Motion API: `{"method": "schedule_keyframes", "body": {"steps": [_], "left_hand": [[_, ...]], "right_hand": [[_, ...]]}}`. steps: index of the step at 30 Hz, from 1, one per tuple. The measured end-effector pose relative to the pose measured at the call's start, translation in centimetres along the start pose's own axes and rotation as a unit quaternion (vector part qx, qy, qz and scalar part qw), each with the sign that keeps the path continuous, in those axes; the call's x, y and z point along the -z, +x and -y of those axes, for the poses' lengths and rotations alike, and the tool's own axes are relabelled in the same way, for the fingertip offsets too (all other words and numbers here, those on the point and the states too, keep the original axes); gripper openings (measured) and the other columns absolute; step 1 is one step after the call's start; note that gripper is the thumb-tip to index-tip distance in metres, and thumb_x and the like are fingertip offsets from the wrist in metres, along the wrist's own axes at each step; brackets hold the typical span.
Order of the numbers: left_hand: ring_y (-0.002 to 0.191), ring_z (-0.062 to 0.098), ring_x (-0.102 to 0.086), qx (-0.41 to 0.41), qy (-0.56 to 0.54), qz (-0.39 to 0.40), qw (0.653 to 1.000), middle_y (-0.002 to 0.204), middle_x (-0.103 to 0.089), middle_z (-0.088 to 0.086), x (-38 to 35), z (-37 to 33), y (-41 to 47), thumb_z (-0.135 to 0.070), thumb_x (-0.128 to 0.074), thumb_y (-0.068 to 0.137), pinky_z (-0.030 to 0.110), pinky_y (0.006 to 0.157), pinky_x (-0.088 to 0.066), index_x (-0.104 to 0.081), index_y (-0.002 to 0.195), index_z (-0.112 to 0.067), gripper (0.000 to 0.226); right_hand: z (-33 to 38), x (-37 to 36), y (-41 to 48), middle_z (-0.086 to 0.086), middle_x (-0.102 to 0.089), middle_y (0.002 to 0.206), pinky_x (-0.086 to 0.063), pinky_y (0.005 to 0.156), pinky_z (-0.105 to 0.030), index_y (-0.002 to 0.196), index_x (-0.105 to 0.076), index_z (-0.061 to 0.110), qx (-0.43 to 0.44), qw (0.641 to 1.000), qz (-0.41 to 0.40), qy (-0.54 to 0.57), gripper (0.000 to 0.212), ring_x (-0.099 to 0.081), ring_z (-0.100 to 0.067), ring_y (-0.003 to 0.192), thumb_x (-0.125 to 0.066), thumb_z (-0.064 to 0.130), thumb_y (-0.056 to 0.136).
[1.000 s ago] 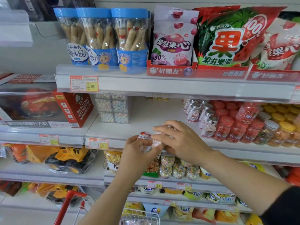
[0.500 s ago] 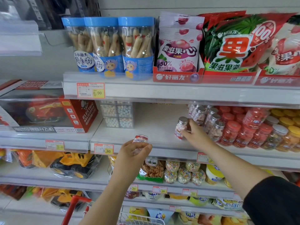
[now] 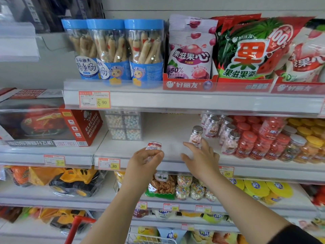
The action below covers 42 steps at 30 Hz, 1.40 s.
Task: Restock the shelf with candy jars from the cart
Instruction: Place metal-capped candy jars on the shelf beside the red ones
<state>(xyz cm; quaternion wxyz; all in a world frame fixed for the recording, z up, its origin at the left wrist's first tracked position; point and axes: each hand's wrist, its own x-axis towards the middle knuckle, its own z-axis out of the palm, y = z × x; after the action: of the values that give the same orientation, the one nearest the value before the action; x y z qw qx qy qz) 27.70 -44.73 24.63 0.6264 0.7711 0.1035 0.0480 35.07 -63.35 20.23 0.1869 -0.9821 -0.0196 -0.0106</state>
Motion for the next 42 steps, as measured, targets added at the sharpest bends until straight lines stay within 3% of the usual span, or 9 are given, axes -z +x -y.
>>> {"method": "schedule_keyframes", "body": {"steps": [6,9,15,20,26,33,35,38,42], "left_hand": [[0.085,0.007,-0.067,0.012,-0.013,0.0,1.0,0.112,-0.063,-0.012,0.2,0.1,0.2,-0.037,-0.069,0.09,0.041,0.084,-0.06,-0.074,0.088,-0.034,0.006],[0.08,0.014,-0.071,0.016,-0.011,0.003,1.0,0.108,-0.063,-0.013,0.3,0.2,0.0,-0.036,-0.068,0.09,0.029,0.072,-0.058,-0.072,0.088,-0.034,0.005],[0.084,0.015,-0.07,0.025,-0.005,0.016,1.0,0.112,-0.064,-0.007,-0.2,0.3,-0.1,-0.037,-0.068,0.091,0.019,0.064,-0.053,-0.072,0.087,-0.036,0.006],[0.08,0.004,-0.067,0.031,-0.026,0.023,0.999,0.106,-0.064,-0.015,-0.7,0.1,0.1,-0.037,-0.068,0.091,0.029,0.076,-0.059,-0.073,0.089,-0.035,0.005],[0.071,-0.001,-0.066,0.033,0.0,0.028,0.999,0.104,-0.064,-0.017,-1.3,-0.1,0.0,-0.04,-0.067,0.091,0.016,0.061,-0.049,-0.073,0.094,-0.036,0.008],[0.092,0.008,-0.061,0.024,-0.02,0.034,0.999,0.094,-0.059,-0.017,-1.4,0.1,-0.2,-0.031,-0.066,0.093,0.003,0.048,-0.043,-0.07,0.091,-0.031,0.005],[0.091,0.01,-0.064,0.027,-0.013,0.03,0.999,0.096,-0.061,-0.015,-1.5,0.1,-0.1,-0.028,-0.065,0.094,0.008,0.052,-0.048,-0.071,0.091,-0.031,0.007],[0.08,0.012,-0.069,0.036,0.013,0.025,0.999,0.1,-0.064,-0.009,-1.7,0.2,0.2,-0.016,-0.06,0.096,0.036,0.074,-0.059,-0.073,0.095,-0.035,0.023],[0.07,0.008,-0.072,0.021,0.048,0.057,0.997,0.104,-0.061,-0.011,-2.4,-0.1,0.9,-0.007,-0.056,0.095,0.035,0.066,-0.058,-0.071,0.098,-0.038,0.034]], "right_hand": [[-0.3,0.0,2.8,-0.008,-0.027,0.151,-0.025,0.104,-0.045,0.147,-0.032,0.049,-0.049,0.997,0.009,-0.051,0.052,-0.028,-0.031,0.136,-0.036,0.062,0.097],[-1.7,0.4,3.3,-0.01,-0.028,0.153,-0.019,0.111,-0.051,0.148,-0.034,0.045,-0.076,0.996,-0.003,-0.053,0.054,-0.024,-0.034,0.141,-0.037,0.06,0.097],[-2.7,1.8,2.8,-0.015,-0.002,0.163,-0.014,0.117,-0.056,0.152,-0.031,0.035,-0.094,0.996,0.006,-0.006,0.059,-0.007,-0.04,0.149,-0.043,0.056,0.098],[-1.9,0.9,-1.9,0.002,-0.023,0.16,-0.027,0.107,-0.047,0.14,-0.05,0.032,0.05,0.991,-0.075,-0.099,0.047,-0.026,-0.03,0.141,-0.043,0.052,0.098],[-1.8,1.6,1.8,0.005,-0.012,0.165,-0.023,0.11,-0.051,0.149,-0.037,0.028,0.047,0.974,0.045,-0.215,0.062,-0.022,-0.03,0.145,-0.014,0.059,0.101],[-3.0,1.8,3.1,0.001,-0.025,0.16,-0.027,0.109,-0.053,0.146,-0.042,0.025,0.038,0.968,0.051,-0.242,0.069,-0.025,-0.03,0.142,-0.009,0.063,0.099],[-3.2,1.8,3.2,0.0,-0.029,0.158,-0.028,0.108,-0.051,0.145,-0.043,0.025,0.04,0.968,0.049,-0.241,0.069,-0.027,-0.03,0.141,-0.009,0.063,0.099],[-3.3,2.0,3.1,-0.001,-0.034,0.154,-0.029,0.107,-0.05,0.143,-0.046,0.024,0.042,0.969,0.046,-0.237,0.069,-0.03,-0.03,0.138,-0.01,0.063,0.099],[-3.5,2.7,2.2,0.002,-0.035,0.154,-0.028,0.109,-0.047,0.145,-0.044,0.024,0.075,0.979,0.032,-0.185,0.063,-0.031,-0.027,0.139,-0.018,0.061,0.101]]}}
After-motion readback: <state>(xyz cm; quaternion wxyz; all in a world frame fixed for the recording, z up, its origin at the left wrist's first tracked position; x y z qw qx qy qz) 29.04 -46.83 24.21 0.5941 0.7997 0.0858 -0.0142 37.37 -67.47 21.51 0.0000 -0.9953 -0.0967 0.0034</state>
